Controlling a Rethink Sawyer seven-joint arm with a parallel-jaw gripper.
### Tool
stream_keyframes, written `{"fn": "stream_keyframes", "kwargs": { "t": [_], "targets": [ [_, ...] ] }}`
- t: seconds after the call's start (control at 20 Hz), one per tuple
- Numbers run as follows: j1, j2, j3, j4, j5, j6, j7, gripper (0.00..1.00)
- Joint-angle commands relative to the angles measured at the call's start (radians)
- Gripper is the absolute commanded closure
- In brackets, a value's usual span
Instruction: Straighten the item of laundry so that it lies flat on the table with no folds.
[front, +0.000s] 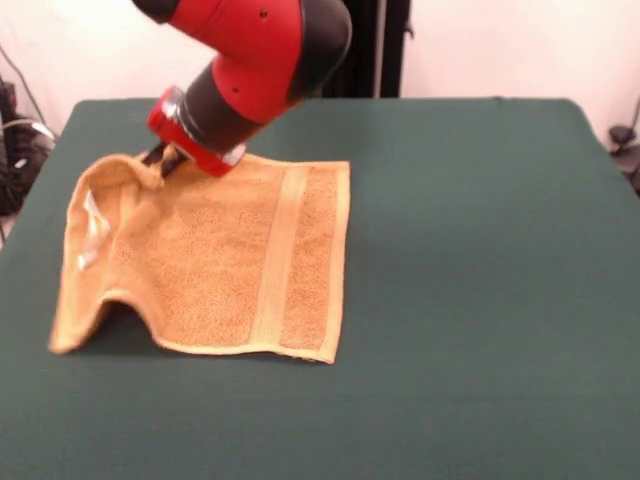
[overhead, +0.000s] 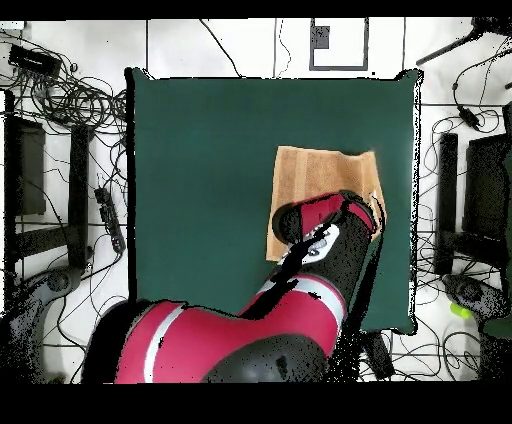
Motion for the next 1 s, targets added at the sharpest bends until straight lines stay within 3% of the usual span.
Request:
{"fn": "stream_keyframes", "kwargs": {
  "t": [0.05, 0.4, 0.45, 0.75, 1.0],
  "targets": [
    [0.024, -0.038, 0.151, 0.258, -0.086, -0.06, -0.129, 1.0],
    [0.01, -0.039, 0.163, 0.315, -0.21, -0.121, -0.141, 1.0],
    [0.01, -0.036, 0.162, 0.315, -0.226, -0.123, -0.096, 0.0],
    [-0.007, -0.047, 0.204, 0.287, -0.297, -0.089, -0.213, 0.0],
    [-0.034, -0.065, 0.233, 0.287, -0.29, -0.025, -0.206, 0.0]
  ]
}}
